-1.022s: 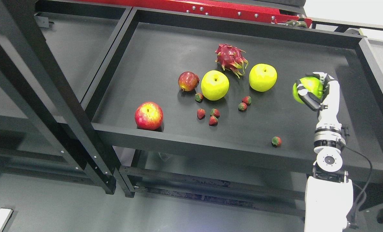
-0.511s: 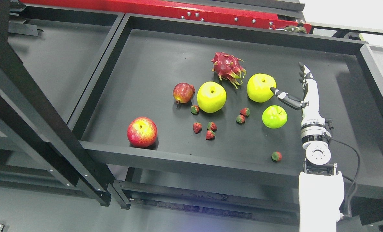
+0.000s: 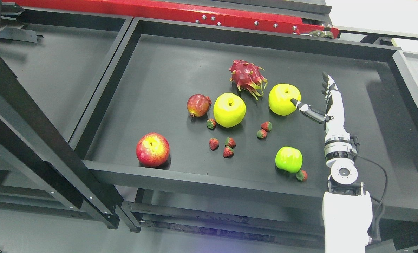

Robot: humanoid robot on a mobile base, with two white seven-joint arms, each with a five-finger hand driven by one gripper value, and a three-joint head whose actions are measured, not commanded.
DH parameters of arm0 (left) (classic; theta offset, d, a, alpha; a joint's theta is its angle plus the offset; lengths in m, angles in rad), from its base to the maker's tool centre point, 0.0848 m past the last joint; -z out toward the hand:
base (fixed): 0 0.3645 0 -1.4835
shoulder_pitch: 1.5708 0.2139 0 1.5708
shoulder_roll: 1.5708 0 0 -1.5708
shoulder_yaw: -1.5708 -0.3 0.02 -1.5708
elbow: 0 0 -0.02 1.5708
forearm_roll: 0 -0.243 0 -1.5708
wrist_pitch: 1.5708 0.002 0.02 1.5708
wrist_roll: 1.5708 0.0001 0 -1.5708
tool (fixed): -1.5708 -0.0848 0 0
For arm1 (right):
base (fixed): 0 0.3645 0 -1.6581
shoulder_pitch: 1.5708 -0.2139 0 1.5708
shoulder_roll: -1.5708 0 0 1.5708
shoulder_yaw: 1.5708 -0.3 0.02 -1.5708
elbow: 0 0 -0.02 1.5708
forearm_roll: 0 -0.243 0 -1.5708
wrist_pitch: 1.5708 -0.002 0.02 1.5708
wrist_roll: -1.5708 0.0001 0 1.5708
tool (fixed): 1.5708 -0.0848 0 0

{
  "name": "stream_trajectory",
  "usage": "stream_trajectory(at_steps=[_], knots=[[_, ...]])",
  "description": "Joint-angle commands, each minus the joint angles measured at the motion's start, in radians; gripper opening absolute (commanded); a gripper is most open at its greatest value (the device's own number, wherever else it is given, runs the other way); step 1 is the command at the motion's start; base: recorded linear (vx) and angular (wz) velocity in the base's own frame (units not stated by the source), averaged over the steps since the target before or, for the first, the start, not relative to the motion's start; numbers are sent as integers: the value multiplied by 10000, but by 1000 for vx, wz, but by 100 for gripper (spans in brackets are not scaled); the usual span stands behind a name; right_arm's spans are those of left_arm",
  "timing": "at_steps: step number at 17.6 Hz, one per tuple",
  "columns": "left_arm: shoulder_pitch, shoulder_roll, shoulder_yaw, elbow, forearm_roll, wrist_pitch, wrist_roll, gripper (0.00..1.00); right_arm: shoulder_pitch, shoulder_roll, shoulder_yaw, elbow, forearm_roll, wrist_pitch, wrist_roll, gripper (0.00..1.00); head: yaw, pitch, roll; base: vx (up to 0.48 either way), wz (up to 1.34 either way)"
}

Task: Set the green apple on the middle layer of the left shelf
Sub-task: 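Withdraw the open right hand away from the placed apple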

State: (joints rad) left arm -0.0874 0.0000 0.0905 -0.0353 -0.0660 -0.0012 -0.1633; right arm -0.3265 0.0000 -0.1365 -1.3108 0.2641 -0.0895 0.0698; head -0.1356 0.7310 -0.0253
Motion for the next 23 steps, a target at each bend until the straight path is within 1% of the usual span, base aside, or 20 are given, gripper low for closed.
stream_trajectory(at_steps=[1,3,6,8,9,10,11,15,18,23], knots=[[0,174,0,0,0,-3,6,100,1038,-174,153,-496,-662,-590,-53,100,0,0,0,15,0],[0,174,0,0,0,-3,7,100,1621,-174,214,-1247,-951,-883,-69,100,0,0,0,7,0],[0,174,0,0,0,-3,-9,100,1960,-174,184,-1786,-1138,-823,-237,100,0,0,0,0,0],[0,174,0,0,0,-3,-9,100,2450,-174,168,-1986,-1138,-792,-924,100,0,0,0,0,0],[0,174,0,0,0,-3,6,100,2650,-174,168,-1987,-1138,-777,-1551,100,0,0,0,0,0],[0,174,0,0,0,-3,7,100,2773,-174,168,-1987,-1138,-777,-1921,100,0,0,0,0,0],[0,174,0,0,0,-3,7,100,2911,-174,229,-2017,-1153,-792,-2031,100,0,0,0,0,0],[0,174,0,0,0,-3,7,100,3035,-174,504,-2293,-1352,-853,-1911,100,0,0,0,0,0],[0,174,0,0,0,-3,7,100,3096,-174,613,-2355,-1429,-884,-1145,100,0,0,0,0,0],[0,174,0,0,0,-3,7,100,3127,-174,613,-2370,-1490,-899,-1081,100,0,0,0,0,0]])
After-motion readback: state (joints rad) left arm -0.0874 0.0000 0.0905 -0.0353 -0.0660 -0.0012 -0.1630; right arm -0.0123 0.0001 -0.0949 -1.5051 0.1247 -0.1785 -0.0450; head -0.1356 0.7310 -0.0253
